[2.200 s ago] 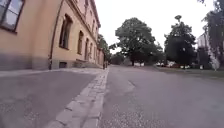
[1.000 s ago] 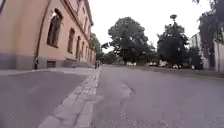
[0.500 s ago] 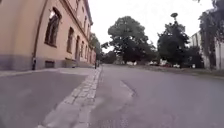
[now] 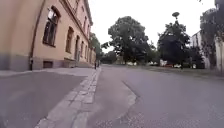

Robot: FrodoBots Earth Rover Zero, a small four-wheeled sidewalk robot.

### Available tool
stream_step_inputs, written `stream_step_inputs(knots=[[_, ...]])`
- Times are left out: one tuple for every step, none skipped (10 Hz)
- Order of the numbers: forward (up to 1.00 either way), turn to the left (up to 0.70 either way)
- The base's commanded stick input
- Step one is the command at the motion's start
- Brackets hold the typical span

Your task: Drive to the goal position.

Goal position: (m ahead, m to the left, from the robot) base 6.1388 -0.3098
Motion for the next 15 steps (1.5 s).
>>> stream_step_inputs(knots=[[0.45,0.00],[0.45,0.00],[0.45,0.00],[0.45,0.00],[0.45,0.00],[0.45,0.00],[0.45,0.00],[0.45,0.00],[0.45,0.00],[0.45,0.00],[0.45,-0.07],[0.45,-0.16],[0.45,-0.24],[0.45,-0.25],[0.45,-0.25]])
